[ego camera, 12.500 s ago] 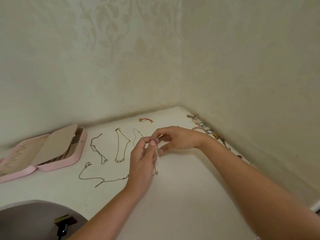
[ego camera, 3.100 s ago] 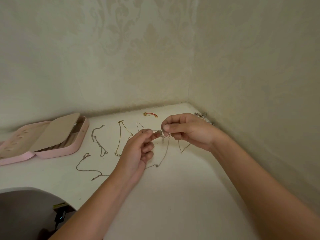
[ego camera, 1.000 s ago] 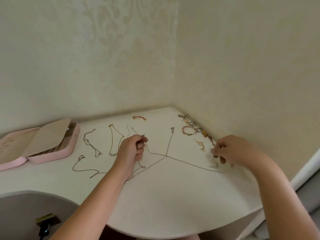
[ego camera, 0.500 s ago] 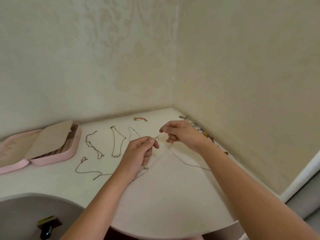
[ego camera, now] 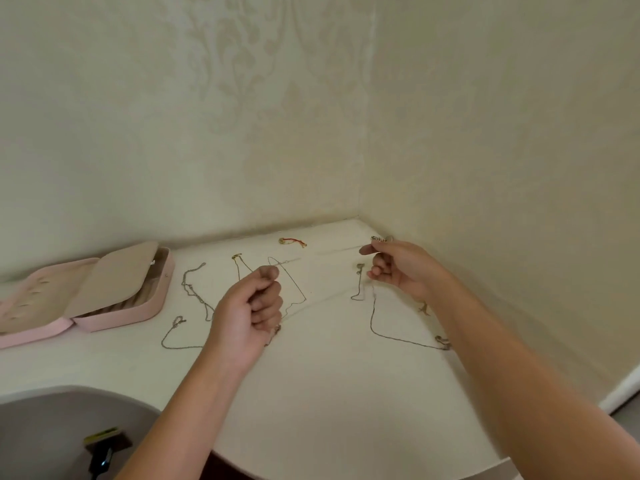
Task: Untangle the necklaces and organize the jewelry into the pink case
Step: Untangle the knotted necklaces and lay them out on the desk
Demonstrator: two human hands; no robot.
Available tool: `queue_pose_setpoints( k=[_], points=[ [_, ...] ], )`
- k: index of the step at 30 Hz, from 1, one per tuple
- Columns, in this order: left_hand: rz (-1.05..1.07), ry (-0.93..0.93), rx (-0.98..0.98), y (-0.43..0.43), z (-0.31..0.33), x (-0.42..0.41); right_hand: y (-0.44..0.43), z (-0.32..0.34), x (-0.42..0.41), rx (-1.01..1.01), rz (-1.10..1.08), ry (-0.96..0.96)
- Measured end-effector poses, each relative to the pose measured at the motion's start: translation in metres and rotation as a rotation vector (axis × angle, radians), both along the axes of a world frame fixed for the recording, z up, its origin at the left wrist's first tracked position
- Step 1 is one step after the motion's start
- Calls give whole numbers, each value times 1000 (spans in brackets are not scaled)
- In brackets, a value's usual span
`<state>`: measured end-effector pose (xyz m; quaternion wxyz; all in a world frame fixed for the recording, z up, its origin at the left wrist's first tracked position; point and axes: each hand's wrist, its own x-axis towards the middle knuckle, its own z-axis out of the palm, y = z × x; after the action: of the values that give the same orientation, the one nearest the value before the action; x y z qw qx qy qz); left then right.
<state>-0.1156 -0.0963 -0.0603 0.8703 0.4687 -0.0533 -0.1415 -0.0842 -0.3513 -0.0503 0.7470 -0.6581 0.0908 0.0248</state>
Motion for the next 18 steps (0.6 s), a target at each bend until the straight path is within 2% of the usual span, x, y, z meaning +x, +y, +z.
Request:
queue_pose_setpoints(
  k=[8,12,15,18],
  points=[
    [-273,96,-163,36,24,-8,9,11,2,72,50,45],
    [-342,109,-199,37,24,-23,16,7,-4,-49,94,153],
    [-309,90,-89,37,13,-38,20,6,-8,-215,158,233],
    [-253,5,141,41,-2,-51,24,7,-14,-474,302,261]
  ],
)
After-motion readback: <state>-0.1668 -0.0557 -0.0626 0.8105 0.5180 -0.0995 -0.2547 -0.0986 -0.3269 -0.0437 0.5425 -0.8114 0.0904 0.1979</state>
